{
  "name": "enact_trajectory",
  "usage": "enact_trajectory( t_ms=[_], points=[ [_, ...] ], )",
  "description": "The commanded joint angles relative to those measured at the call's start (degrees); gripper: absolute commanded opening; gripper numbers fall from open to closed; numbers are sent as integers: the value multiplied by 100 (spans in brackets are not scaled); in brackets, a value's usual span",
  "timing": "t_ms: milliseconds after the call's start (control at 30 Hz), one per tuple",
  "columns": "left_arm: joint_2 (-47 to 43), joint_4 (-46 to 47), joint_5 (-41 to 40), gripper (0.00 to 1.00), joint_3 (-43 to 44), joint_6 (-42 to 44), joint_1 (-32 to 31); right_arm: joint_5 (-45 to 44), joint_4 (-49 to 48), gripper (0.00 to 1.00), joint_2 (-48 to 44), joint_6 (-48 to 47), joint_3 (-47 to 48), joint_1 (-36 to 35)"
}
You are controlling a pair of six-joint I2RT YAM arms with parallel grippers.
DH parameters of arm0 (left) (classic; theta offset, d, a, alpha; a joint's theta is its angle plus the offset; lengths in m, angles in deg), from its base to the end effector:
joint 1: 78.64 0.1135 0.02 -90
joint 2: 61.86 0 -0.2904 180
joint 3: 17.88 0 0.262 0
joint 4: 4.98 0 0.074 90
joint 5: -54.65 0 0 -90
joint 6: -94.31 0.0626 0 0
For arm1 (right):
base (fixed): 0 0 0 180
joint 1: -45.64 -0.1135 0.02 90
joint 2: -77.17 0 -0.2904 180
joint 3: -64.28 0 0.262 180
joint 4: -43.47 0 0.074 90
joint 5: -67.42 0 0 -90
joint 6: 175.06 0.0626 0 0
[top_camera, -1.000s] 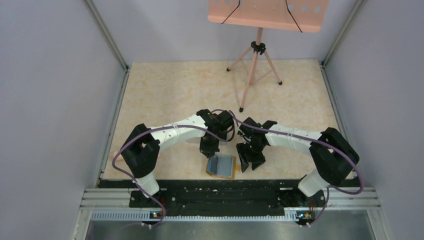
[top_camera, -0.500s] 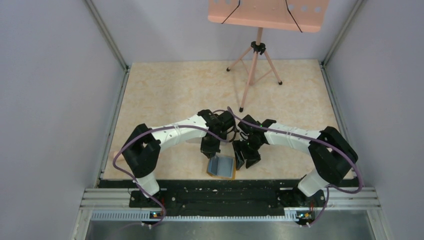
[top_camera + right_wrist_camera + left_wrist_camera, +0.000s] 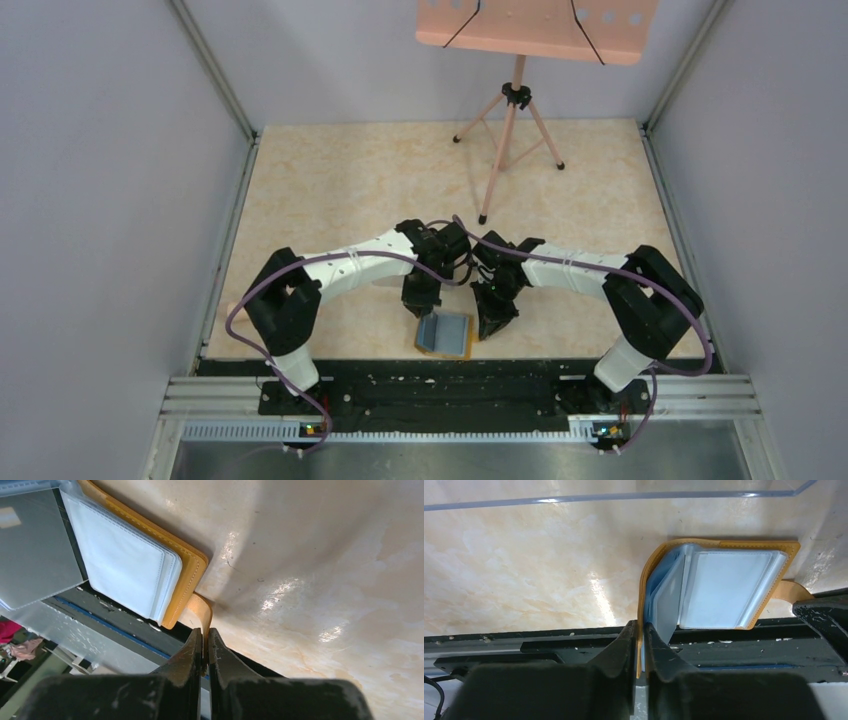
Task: Put the credit cards into the card holder
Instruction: Close the card holder at the center of the board.
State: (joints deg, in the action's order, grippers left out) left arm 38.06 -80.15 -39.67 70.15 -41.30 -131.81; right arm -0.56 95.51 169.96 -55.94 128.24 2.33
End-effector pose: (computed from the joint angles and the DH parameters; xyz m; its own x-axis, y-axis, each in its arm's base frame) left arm 0.2036 -0.2640 0.2093 -0.9875 0.1298 -0.0896 0.1289 0.9915 0.0160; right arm 0.1910 0.2123 0.1469 -0.9582 -0.2832 0.0415 -0.2437 0.8832 0.4006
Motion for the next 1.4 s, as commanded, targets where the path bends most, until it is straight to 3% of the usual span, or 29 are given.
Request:
enact_trajectory(
  t_ms=[0, 67, 300, 567, 667, 900, 1133, 1367],
  points=[
    [-151, 131, 241, 18, 202, -49, -45, 45, -62, 0, -59, -1, 190, 33],
    [-287, 544, 754, 28, 85, -3, -45, 71, -148, 0, -81, 31, 117, 52],
    [-440, 2340, 2379, 32, -647, -326, -45, 691, -841, 0, -375, 310, -517, 468],
    [298, 3127, 2945, 34, -906, -520, -45, 847, -1016, 0, -510, 315, -795, 674],
    [509, 3333, 3020, 40, -818, -546, -40, 852, -1031, 0, -533, 324, -809, 676],
    [523, 3719, 3041, 43, -771, -559, 38, 907, -1041, 0, -535, 303, -792, 683],
    [-343, 3791, 2574, 41, -1058, -477, 70, 1049, -1035, 0, -543, 180, -706, 683],
    [-1089, 3013, 1850, 34, -1444, -363, 70, 1080, -1024, 0, -471, 172, -639, 683]
  ],
)
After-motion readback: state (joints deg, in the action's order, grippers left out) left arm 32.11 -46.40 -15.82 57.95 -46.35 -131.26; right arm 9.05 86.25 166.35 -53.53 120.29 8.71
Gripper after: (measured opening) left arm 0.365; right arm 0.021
